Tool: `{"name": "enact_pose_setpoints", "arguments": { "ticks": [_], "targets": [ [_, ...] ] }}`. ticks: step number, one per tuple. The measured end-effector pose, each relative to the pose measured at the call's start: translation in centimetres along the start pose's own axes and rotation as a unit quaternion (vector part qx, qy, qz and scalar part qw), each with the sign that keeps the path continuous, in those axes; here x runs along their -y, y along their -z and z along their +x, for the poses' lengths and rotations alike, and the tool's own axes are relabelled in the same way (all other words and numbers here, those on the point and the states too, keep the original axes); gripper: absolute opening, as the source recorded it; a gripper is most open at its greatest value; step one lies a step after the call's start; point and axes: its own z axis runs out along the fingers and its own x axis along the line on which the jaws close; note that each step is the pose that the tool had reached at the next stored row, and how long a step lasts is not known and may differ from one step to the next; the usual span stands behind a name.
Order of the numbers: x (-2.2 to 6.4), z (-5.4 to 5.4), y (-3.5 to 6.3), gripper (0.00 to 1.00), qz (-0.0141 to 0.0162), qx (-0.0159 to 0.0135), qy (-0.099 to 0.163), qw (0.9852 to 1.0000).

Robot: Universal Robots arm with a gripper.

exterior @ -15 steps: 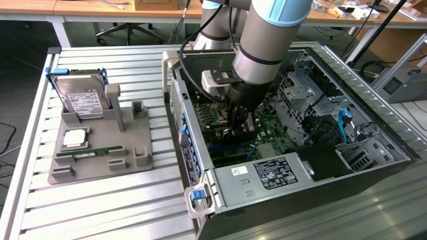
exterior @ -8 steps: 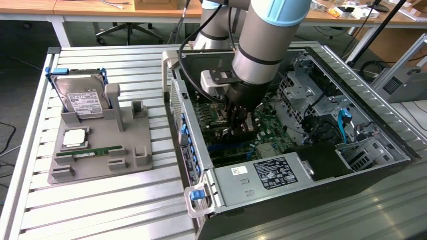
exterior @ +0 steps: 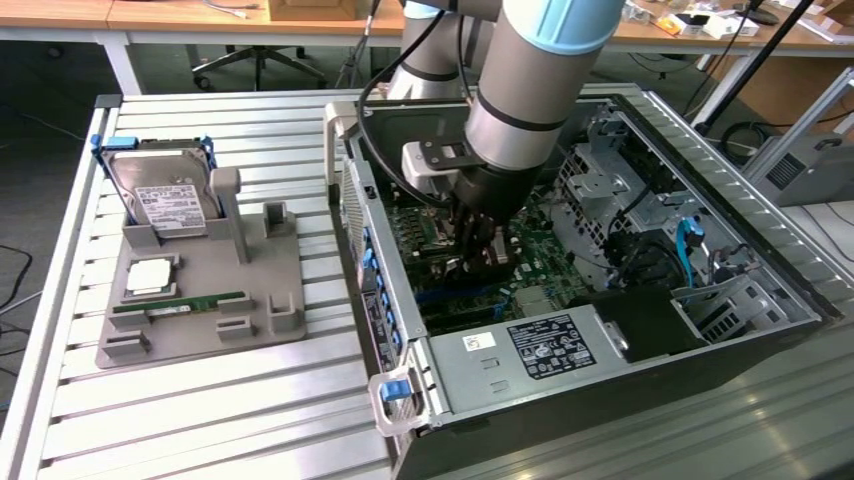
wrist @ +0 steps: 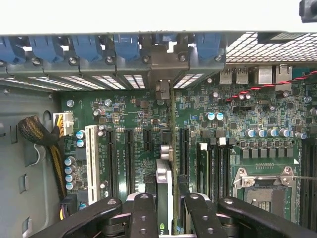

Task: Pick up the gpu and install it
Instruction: 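Insert the gpu into the slot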

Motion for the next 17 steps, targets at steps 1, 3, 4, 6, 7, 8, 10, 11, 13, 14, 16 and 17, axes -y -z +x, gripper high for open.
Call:
{"name": "enact_pose_setpoints", "arguments": {
  "ticks": [1, 3, 4, 6, 7, 8, 10, 11, 13, 14, 16, 17],
  "targets": [
    [0.0, 0.01, -0.01, 0.27, 0.0, -0.0001, 0.0, 1.0],
    [0.0, 0.0, -0.07, 0.27, 0.0, 0.0, 0.0, 1.0],
    [0.0, 0.0, -0.1, 0.27, 0.0, 0.0, 0.0, 1.0],
    [0.0, 0.0, -0.17, 0.27, -0.0001, -0.0001, 0.0, 1.0],
    [0.0, 0.01, -0.2, 0.27, -0.0001, -0.0003, 0.0, 1.0],
    [0.0, 0.01, -0.23, 0.27, -0.0001, -0.0003, 0.0, 1.0],
    [0.0, 0.01, -0.28, 0.27, -0.0002, -0.0004, 0.0, 1.0],
    [0.01, 0.01, -0.33, 0.27, -0.0002, -0.0006, 0.0, 1.0],
    [0.0, 0.01, -0.38, 0.27, -0.0002, -0.001, 0.0, 1.0],
    [0.0, 0.01, -0.4, 0.27, -0.0001, -0.001, 0.0, 1.0],
    [0.0, 0.01, -0.41, 0.27, -0.0001, -0.001, 0.0, 1.0],
    [0.01, 0.01, -0.41, 0.27, -0.0001, -0.0009, 0.0, 1.0]
  ]
}}
